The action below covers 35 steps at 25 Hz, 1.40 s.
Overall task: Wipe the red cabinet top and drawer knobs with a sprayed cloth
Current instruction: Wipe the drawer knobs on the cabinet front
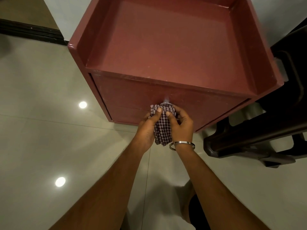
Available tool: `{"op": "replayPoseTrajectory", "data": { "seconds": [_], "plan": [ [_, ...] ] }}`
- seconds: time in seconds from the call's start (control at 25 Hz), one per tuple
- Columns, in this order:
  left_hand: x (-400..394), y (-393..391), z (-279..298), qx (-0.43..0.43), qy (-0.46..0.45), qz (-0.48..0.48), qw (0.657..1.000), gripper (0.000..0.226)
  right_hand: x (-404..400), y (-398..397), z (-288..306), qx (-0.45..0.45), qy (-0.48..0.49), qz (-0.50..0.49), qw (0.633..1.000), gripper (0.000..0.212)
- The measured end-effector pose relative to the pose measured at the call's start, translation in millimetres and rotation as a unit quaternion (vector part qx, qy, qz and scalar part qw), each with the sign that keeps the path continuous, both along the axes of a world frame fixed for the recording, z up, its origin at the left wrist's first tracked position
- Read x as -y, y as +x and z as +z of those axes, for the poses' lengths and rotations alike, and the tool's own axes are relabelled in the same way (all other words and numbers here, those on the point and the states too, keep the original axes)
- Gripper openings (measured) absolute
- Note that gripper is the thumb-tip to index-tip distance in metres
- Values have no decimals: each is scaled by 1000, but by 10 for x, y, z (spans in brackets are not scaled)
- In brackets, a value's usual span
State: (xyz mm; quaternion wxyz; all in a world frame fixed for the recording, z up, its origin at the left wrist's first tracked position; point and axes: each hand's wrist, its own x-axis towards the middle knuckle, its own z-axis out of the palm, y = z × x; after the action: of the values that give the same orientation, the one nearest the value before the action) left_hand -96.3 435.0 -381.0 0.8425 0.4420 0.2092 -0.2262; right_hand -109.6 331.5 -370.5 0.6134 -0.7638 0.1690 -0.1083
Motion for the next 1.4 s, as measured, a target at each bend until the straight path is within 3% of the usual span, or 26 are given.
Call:
{"op": "replayPoseTrajectory", "data": {
  "seconds": [0.28,0.56,0.8,1.04,1.4],
  "plan": [
    [-79,29,128,47,3,8,999,34,-68,-8,97,36,47,-14,998,28],
    [-44,86,161,-8,-18,2,1000,44,-137,88,181,41,-59,-28,997,18],
    [-24,102,222,59,38,7,997,26,-30,32,81,17,82,-21,996,13],
    [-37,57,178,10,-15,38,999,34,-67,47,139,43,13,6,999,19],
    [15,42,122,-3,66,37,997,25,-30,73,-4,13,-1,-9,1000,23]
  ]
}}
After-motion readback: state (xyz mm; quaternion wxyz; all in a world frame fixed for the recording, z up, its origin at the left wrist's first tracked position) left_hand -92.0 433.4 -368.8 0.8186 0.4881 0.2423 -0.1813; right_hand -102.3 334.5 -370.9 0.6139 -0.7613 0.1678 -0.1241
